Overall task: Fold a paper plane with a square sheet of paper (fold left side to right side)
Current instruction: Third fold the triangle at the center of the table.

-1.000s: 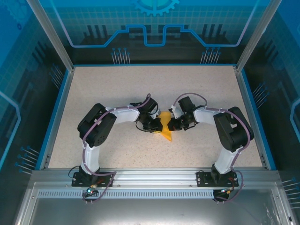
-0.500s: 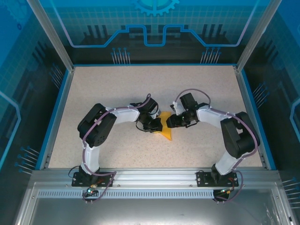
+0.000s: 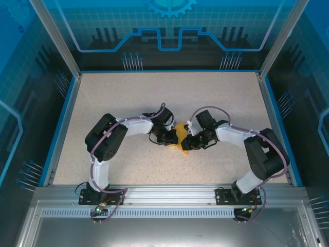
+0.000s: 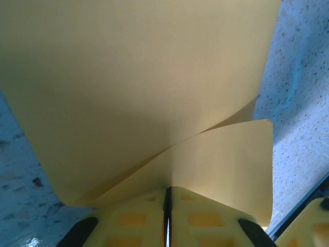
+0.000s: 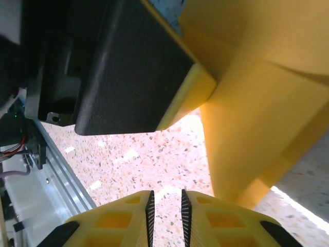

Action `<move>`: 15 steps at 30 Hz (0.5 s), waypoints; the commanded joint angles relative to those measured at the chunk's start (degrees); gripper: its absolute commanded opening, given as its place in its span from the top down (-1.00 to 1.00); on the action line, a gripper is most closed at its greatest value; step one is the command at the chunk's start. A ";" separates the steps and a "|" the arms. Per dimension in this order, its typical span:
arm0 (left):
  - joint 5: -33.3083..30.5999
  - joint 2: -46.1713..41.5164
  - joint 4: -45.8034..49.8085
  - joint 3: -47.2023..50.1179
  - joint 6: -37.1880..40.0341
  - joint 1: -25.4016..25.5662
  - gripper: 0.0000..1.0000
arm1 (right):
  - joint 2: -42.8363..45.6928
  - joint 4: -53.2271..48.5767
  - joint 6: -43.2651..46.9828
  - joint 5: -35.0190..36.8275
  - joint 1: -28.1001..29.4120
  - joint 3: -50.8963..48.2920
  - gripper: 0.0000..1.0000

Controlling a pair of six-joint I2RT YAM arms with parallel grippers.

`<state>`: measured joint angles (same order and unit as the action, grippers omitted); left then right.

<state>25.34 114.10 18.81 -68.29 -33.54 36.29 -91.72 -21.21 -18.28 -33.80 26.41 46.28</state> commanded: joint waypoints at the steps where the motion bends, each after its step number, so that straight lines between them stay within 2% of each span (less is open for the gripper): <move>1: -4.95 2.50 3.15 2.11 -0.30 0.25 0.78 | -1.80 0.18 -0.99 -0.90 0.68 -0.33 0.54; 15: -5.26 2.53 3.53 1.76 -0.08 0.23 0.78 | -5.27 -2.08 -0.79 3.43 1.18 -0.50 0.56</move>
<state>25.34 114.10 18.83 -68.29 -33.54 36.29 -96.36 -21.47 -18.48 -31.48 26.76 46.26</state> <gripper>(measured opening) 0.109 0.221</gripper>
